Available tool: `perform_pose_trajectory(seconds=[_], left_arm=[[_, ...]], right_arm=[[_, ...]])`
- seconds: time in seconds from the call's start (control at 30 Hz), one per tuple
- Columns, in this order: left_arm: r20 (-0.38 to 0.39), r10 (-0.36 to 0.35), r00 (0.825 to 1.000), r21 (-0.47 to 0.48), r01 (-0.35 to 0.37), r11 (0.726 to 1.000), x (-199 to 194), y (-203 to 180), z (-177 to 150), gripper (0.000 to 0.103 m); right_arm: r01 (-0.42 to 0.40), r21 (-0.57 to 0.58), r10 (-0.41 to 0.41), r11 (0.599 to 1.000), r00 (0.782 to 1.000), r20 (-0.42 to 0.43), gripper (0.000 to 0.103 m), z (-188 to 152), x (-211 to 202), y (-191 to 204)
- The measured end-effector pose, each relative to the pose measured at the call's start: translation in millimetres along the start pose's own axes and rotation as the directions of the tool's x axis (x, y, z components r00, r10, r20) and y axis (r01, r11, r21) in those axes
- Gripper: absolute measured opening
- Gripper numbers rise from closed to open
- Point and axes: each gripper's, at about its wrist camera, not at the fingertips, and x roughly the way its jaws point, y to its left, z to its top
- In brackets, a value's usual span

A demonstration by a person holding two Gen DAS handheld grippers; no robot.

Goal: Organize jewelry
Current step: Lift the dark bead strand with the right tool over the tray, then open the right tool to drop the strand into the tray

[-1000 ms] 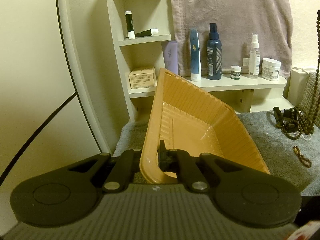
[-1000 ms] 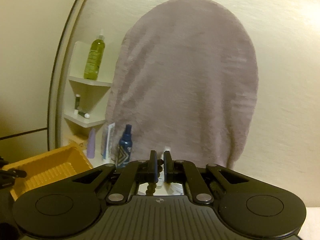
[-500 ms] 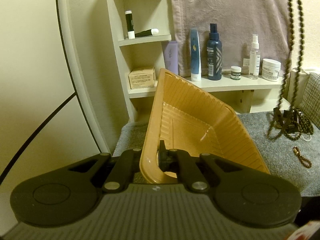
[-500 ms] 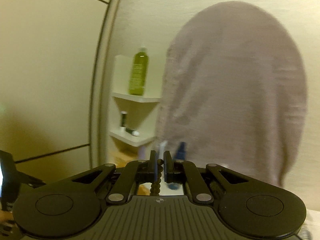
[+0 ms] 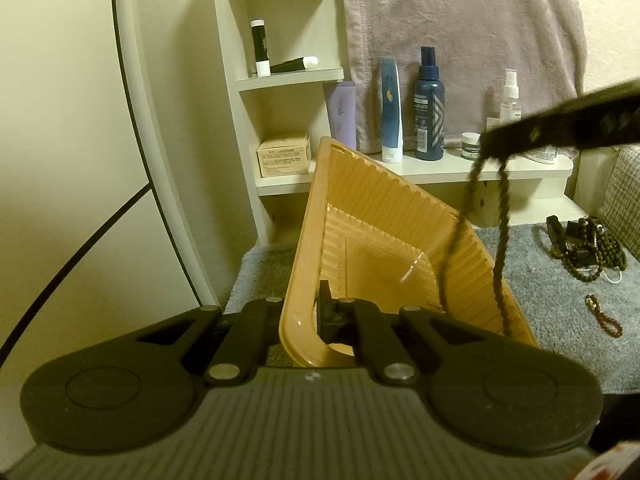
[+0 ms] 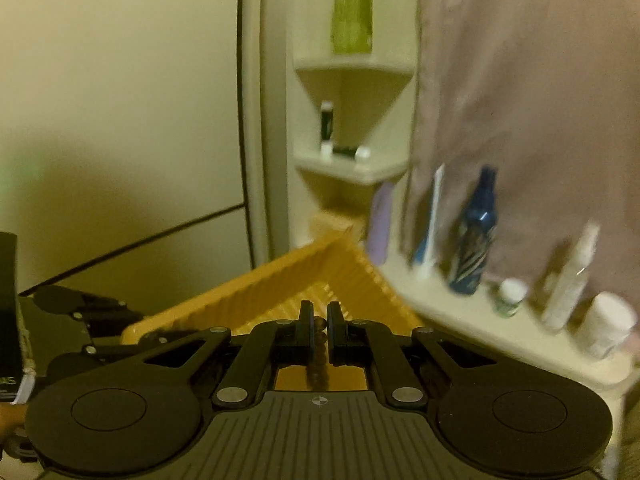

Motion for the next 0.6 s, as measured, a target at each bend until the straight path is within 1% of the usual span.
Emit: perform_pose_trajectory(seconds=[0.13,0.3,0.5,0.6], left_arm=[[-0.001,-0.001,1.0,-0.001,0.001,1.0,0.1,0.1,0.1,0.004],[-0.002,0.0,1.0,-0.003,0.0,1.0,0.2,-0.3,0.2,0.004],[-0.004,-0.002,1.0,-0.003,0.002,1.0,0.1,0.8,0.1,0.004],[-0.005,-0.001,1.0,-0.003,0.001,1.0,0.6,1.0,0.1,0.004]], right_arm=[[-0.035,0.018,0.035,0.999,0.999,-0.034,0.006,-6.2,12.2,-5.5],[-0.075,0.048,0.077,0.996,0.996,-0.037,0.006,-8.1,12.0,-12.6],[0.003,0.083,-0.004,0.997,1.0,0.008,0.008,-10.7,-10.4,-29.3],[0.076,0.134,-0.081,0.988,0.996,0.028,0.01,-22.2,-32.5,-46.3]])
